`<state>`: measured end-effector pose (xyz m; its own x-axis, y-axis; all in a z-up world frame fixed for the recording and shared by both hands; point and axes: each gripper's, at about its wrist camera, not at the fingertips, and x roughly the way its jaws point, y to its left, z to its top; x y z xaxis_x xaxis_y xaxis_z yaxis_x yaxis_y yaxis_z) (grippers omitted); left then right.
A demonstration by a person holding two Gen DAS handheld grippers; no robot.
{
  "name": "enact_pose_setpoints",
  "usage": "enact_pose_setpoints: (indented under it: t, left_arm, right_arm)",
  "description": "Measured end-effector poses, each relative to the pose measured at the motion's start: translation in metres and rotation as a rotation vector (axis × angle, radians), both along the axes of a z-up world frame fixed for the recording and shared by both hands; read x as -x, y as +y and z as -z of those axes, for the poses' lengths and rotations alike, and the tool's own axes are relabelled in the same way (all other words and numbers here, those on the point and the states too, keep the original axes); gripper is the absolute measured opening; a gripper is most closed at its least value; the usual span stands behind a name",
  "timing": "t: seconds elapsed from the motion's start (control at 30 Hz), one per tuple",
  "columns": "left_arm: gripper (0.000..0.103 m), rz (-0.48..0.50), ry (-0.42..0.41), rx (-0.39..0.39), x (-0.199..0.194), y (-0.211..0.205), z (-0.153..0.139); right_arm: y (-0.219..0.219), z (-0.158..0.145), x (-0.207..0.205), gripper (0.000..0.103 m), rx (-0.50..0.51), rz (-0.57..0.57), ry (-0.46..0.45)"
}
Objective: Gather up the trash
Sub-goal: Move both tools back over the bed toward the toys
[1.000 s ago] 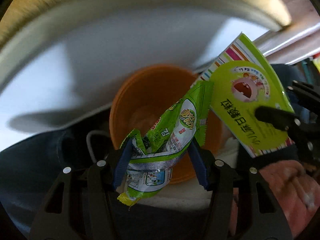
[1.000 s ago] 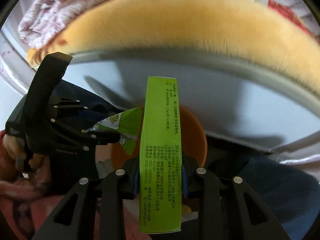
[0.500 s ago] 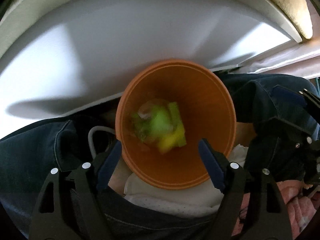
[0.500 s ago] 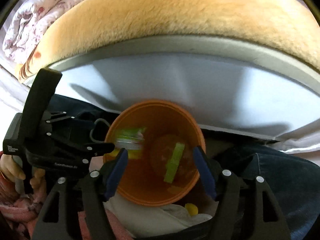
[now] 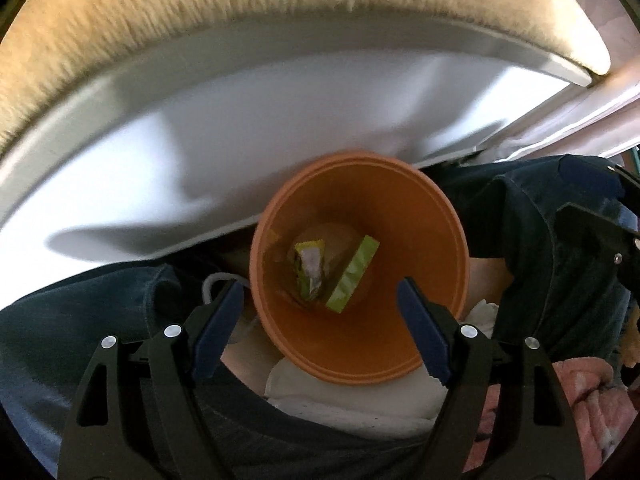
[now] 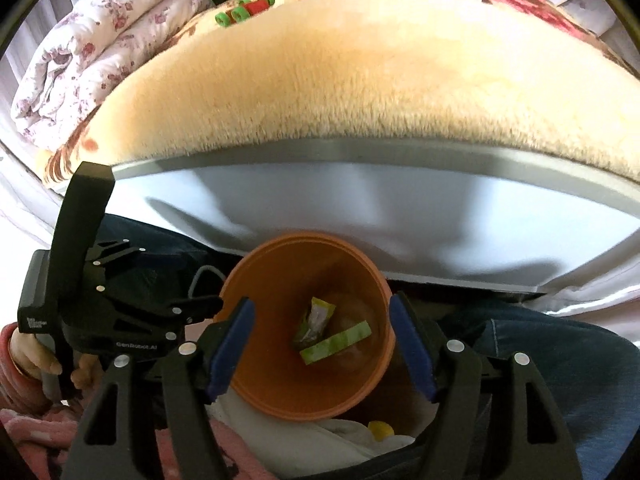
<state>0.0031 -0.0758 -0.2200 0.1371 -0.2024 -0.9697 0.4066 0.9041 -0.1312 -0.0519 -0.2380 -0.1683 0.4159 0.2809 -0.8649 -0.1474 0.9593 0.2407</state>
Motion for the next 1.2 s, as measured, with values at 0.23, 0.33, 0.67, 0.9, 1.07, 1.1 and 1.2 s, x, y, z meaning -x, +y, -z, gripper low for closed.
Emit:
enact_pose_setpoints:
  t: [0.23,0.33,0.67,0.9,1.07,1.1,1.2]
  left_arm:
    - [0.077,-0.018,-0.179,0.006,0.009,0.011,-0.057]
    - [0.084,-0.051,-0.252,0.024,0.009,0.019,-0.084]
    - [0.092,-0.191,-0.41,0.087,0.003,0.049,-0.141]
    - [0.092,-0.236,-0.425,0.081,0.005,0.058,-0.145]
    - [0.092,-0.255,-0.423,0.082,0.005,0.063,-0.145]
    - [0.092,-0.255,-0.424,0.081,0.005,0.064,-0.144]
    - [0.092,-0.259,-0.429,0.083,0.005,0.065,-0.145]
  right_arm:
    - [-0.006,-0.056,-0.003,0.073,0.006,0.023,-0.193]
    - [-0.005,-0.084,-0.015,0.075,0.039,0.026,-0.295]
    - [0.016,-0.112,-0.107,0.075,0.06,0.057,-0.414]
    - [0.031,-0.086,-0.18,0.072,0.114,0.102,-0.337]
    - [0.035,-0.073,-0.198,0.05,0.113,0.104,-0.289]
    - [0.034,-0.075,-0.195,0.049,0.106,0.109,-0.3]
    - [0.033,-0.082,-0.182,0.049,0.112,0.104,-0.334]
